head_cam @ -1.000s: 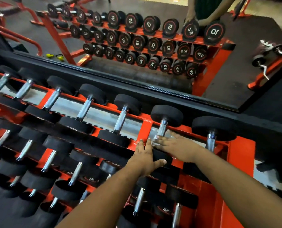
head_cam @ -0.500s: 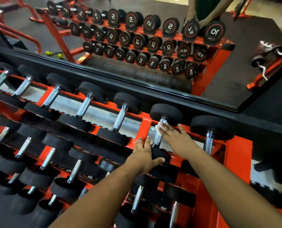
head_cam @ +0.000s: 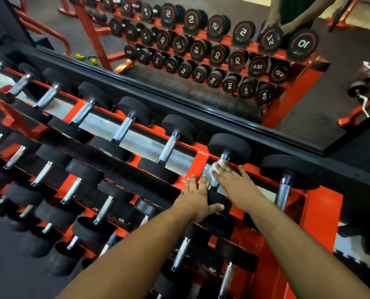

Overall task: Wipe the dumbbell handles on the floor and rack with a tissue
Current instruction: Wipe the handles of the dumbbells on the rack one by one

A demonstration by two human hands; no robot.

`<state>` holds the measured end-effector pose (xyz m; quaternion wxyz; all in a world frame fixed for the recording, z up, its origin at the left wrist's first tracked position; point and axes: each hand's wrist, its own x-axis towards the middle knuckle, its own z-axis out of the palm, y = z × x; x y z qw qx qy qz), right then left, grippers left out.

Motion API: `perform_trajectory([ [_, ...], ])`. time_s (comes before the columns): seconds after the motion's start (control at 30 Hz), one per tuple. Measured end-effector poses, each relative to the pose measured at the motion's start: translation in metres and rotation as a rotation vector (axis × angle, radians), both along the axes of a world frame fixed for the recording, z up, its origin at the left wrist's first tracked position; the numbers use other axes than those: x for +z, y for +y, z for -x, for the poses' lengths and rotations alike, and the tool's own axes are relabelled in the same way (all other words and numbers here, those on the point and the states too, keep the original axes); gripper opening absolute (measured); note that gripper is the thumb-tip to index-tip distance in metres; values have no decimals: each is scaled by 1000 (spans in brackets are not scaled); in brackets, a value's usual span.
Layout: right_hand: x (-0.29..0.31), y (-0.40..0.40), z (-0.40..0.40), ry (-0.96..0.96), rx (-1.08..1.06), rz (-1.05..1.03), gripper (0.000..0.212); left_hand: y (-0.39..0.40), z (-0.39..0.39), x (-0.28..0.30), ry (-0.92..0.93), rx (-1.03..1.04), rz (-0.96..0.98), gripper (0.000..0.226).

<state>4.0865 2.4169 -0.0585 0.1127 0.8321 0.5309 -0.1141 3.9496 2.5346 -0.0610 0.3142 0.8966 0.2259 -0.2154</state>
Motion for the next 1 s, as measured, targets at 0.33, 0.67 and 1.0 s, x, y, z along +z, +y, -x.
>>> perform_trajectory([
  [0.33,-8,2,-4,-126,-88,-65,82,-5,2,-6,-58,-85,-201,107],
  [0.67,-12,-9,-10,-58,-87,-94,86,-12,1,-21,-199,-167,-254,89],
  [1.0,-5,-10,-8,67,-128,-130,85,-12,-2,-11,-118,-192,-260,88],
])
